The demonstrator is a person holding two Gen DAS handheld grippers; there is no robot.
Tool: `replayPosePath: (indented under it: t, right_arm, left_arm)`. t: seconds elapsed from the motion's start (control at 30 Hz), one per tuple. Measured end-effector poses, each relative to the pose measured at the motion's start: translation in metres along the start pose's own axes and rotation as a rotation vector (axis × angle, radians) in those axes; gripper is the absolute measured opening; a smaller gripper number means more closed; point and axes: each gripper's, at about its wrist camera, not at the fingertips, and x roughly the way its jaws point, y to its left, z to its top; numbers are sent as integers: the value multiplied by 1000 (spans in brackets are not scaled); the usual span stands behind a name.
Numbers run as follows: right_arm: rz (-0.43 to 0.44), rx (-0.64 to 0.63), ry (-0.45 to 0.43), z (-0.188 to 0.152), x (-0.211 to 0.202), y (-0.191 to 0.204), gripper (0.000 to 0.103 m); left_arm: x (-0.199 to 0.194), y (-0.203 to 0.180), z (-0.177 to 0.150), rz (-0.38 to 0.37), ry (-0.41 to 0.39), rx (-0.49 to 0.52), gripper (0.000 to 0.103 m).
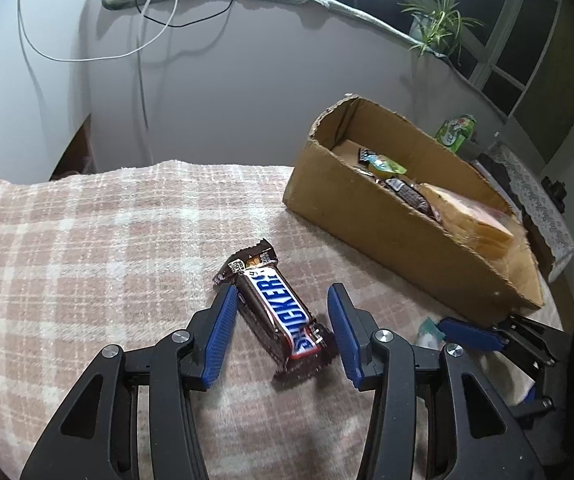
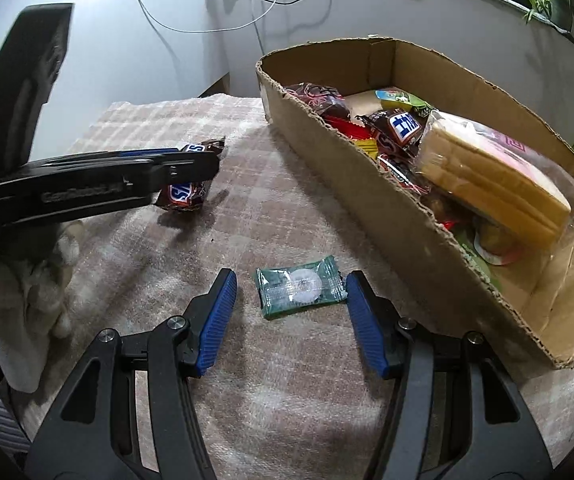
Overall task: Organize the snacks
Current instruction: 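Grasp the Snickers bar with the left gripper while the right grasps the green-wrapped candy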
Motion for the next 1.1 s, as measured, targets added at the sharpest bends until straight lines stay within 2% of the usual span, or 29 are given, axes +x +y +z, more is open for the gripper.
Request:
replayPosePath:
  t: [0.1,0.2,0.27,0.43,0.9,1.1]
  right_arm:
    - [2,-16,2,0,1,2,60]
    - [-11,-45,3,-1,0,6,47]
    - [-12,-54,4,-1,0,7,46]
    - [-16,-79,8,-2,-1,10,40]
    - [15,-58,-2,-5,-5,8,38]
    - [9,-66,2,-6,-4,10,38]
  left_arm:
    - [6,-3,1,20,10,12,46]
    - [9,-3,1,33,13,17,46]
    - [9,-3,2,34,13,17,46]
    - [9,-5,0,52,6,31,36]
    - [0,-3,-7,63,-11,27,27]
    - [-5,-3,-12,70,-11,42,26]
